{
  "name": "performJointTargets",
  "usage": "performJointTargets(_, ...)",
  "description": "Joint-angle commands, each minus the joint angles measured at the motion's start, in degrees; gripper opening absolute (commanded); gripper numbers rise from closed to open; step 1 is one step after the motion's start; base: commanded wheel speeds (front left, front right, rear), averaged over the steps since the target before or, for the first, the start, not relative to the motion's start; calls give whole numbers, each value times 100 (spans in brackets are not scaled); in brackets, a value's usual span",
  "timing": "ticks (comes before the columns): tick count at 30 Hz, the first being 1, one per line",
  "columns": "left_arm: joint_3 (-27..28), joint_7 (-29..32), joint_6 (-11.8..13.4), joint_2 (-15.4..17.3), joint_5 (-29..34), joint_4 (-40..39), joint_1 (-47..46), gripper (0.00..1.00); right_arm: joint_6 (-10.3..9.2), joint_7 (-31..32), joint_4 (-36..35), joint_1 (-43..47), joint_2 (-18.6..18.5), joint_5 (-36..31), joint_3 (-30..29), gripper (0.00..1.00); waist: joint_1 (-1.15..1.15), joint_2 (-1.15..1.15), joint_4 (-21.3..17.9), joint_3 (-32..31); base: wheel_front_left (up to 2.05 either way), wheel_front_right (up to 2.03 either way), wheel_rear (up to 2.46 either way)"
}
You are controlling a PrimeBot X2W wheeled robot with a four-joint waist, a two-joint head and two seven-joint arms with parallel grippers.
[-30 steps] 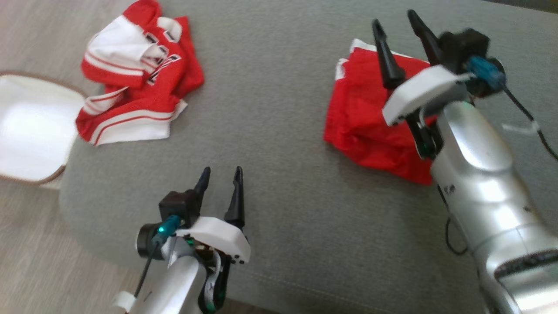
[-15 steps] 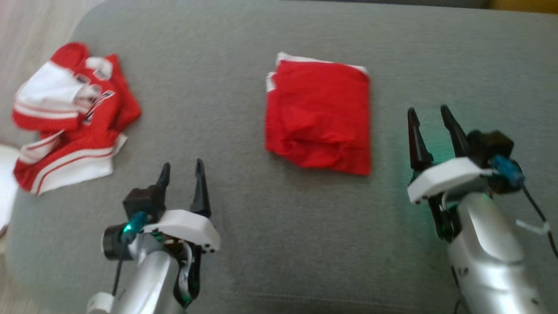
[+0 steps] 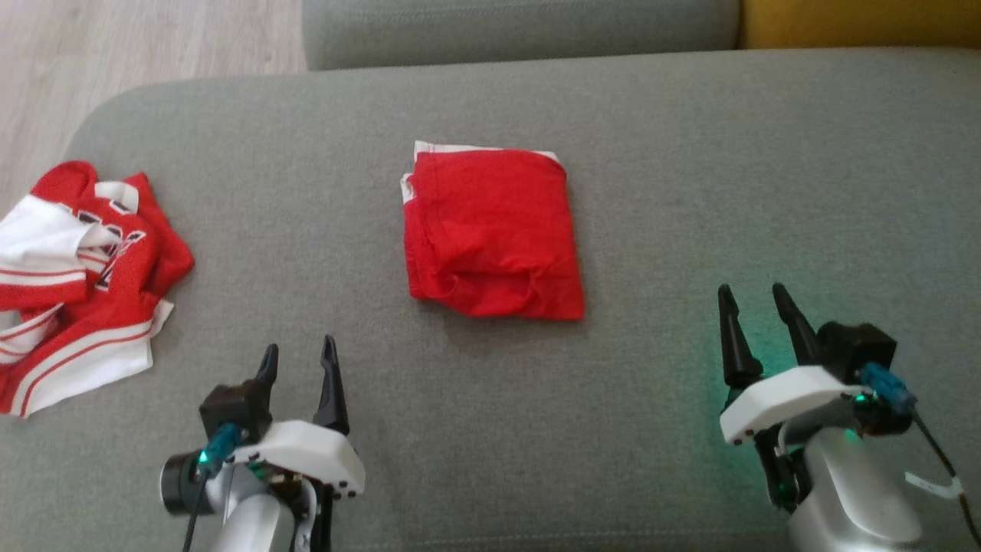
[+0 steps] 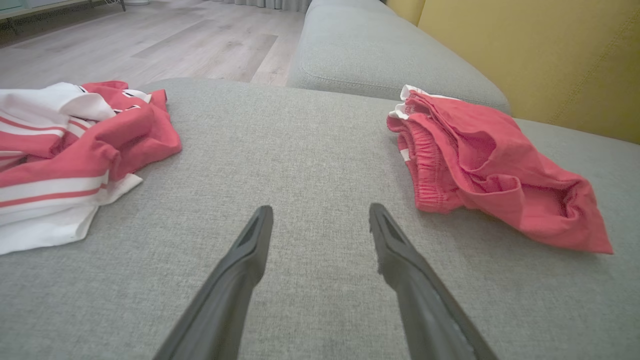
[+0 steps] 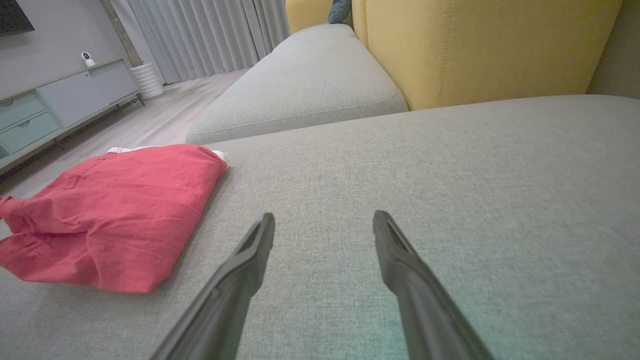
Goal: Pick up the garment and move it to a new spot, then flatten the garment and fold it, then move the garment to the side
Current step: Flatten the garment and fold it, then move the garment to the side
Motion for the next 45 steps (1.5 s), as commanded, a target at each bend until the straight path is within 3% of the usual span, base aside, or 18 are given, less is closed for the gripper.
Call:
performJointTargets(1,229,-33,-16,78,65,-162,-110,100,37,-63,-182,-57,55,41,149,100,0,0,-46,-64,0,0,0)
performJointTargets(10,152,-33,-33,78,25,-233,-137,100,37,-63,-138,-68,55,148,308,100,0,0,104,80,0,0,0)
performJointTargets(18,-353,-33,-67,78,-145,-331,-461,100,37,-63,313,-893,55,394,745,100,0,0,719,730,0,0,0)
performJointTargets(25,-832,-33,-79,78,-313,-468,-753,100,37,20,1183,-1881,55,917,769,100,0,0,1342,1103,0,0,0)
performJointTargets(31,-946,-33,-20,78,-384,-500,-766,100,37,382,2108,-2288,55,1145,884,100,0,0,1580,1123,0,0,0)
performJointTargets(33,-926,-33,-8,78,-356,-511,-749,100,37,437,2188,-2279,55,1409,1051,0,0,0,1571,1099,0,0,0)
performJointTargets(39,-777,-33,-22,78,-256,-434,-648,100,37,71,2268,-2299,55,1556,1349,0,0,0,1124,907,0,0,0)
performJointTargets(45,-623,-33,-115,78,-107,-361,-647,100,37,-39,2123,-2219,55,1737,1671,0,0,0,5,705,0,0,0)
